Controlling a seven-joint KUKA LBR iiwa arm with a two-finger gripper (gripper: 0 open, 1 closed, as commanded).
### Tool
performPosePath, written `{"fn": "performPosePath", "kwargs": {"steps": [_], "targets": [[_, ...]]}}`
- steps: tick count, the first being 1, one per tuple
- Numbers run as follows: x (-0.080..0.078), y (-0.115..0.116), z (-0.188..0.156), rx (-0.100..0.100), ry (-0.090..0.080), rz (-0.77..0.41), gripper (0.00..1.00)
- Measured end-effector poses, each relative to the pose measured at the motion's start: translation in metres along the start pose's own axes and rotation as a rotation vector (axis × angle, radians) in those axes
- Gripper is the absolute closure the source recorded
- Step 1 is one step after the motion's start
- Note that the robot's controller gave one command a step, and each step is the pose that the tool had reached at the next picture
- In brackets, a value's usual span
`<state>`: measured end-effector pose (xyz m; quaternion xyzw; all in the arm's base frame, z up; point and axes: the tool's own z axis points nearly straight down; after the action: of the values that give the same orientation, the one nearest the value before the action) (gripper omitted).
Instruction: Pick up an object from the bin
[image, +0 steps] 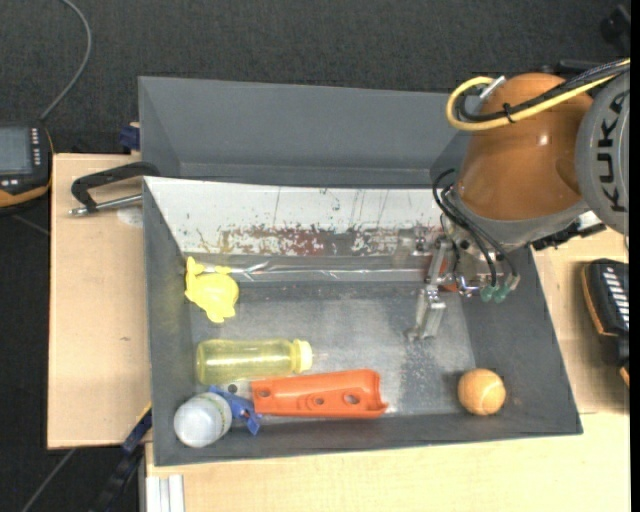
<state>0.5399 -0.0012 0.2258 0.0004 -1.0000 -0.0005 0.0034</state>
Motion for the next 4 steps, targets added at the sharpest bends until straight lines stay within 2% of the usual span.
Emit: {"fn": "performPosePath", "kwargs": {"steps": [1,2,3,4], "targets": [[-0.002,0.000,-0.005,0.000,-0.009,0.000,0.00],[0.013,0.051,0.040,0.000,-0.009,-0.074,0.00],[0.021,0.055,0.114,0.000,-0.013,-0.205,0.00],[0.039,0.091,0.148,0.000,-0.007,-0.196,0.00]]}}
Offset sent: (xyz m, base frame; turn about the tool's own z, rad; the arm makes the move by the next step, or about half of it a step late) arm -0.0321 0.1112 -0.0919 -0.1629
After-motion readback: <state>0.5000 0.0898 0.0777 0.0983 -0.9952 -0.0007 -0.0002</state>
